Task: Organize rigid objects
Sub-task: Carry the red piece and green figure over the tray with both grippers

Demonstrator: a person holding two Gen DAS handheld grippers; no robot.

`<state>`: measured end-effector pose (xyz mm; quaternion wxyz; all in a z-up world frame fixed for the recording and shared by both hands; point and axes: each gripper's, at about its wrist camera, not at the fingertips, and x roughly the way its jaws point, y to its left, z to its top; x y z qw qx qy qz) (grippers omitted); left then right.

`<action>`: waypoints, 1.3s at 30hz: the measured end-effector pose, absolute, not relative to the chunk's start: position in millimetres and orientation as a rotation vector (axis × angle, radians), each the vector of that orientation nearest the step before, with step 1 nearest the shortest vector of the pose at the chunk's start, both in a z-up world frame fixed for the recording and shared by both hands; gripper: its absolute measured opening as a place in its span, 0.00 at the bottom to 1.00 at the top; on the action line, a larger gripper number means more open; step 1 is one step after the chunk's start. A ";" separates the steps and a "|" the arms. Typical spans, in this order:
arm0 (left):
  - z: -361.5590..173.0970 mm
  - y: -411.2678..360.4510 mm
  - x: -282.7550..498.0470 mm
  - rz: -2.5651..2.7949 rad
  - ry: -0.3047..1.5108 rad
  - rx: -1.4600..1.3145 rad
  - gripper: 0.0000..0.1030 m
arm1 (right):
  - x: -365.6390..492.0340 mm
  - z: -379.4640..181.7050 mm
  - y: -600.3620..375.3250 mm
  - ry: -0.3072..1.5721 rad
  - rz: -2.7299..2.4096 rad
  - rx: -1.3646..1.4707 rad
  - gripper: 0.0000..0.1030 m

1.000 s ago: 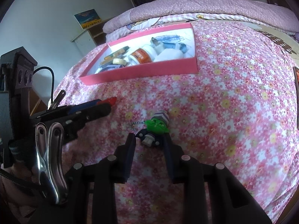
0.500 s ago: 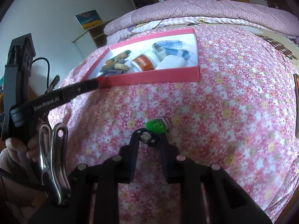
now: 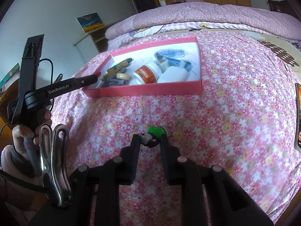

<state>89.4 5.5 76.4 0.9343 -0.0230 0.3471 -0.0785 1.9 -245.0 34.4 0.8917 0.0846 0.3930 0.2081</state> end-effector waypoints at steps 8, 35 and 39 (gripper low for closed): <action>62.9 24.3 107.9 -0.070 0.747 -0.073 0.21 | 7.7 47.5 -247.8 0.779 0.416 0.156 0.22; 54.0 6.1 120.9 -0.090 0.762 -0.014 0.36 | 110.7 89.7 -227.5 0.637 0.327 0.084 0.22; 53.9 3.5 119.3 -0.078 0.759 0.013 0.37 | 125.1 83.2 -222.8 0.653 0.328 0.084 0.22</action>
